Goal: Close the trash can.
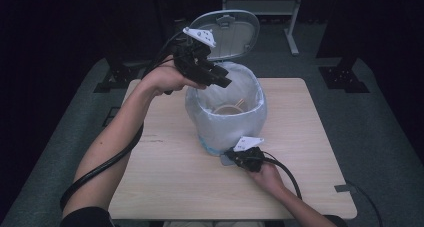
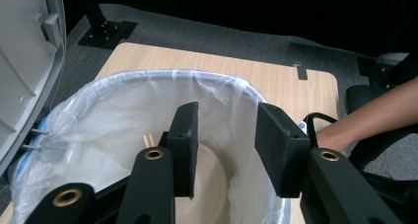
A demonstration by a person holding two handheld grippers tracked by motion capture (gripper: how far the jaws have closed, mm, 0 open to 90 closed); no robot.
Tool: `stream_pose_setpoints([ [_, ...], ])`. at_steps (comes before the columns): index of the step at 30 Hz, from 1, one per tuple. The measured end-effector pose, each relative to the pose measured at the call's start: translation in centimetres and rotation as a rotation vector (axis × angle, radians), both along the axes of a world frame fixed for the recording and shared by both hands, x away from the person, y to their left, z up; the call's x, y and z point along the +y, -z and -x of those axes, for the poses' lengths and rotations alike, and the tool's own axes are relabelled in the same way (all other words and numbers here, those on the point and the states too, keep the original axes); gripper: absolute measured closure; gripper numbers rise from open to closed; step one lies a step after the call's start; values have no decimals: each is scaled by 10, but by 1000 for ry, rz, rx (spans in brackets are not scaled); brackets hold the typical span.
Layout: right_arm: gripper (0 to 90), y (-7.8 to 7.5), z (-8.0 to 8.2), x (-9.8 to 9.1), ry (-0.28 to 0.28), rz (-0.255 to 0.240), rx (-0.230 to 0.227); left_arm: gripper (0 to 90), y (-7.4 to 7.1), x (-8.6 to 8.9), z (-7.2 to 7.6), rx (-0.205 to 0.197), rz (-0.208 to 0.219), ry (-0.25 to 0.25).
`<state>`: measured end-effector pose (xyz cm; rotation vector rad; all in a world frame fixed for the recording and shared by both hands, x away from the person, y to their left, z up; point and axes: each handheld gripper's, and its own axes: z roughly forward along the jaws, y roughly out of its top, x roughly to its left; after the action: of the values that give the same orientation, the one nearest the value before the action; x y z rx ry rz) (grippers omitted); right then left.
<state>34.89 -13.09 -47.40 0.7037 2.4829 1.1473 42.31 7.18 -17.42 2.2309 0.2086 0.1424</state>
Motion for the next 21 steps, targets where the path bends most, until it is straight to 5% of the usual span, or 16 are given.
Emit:
stream_pose_setpoints([
  [21,899,-1,2,3,11,18,-15,564,8,28,10,-1,42,-11],
])
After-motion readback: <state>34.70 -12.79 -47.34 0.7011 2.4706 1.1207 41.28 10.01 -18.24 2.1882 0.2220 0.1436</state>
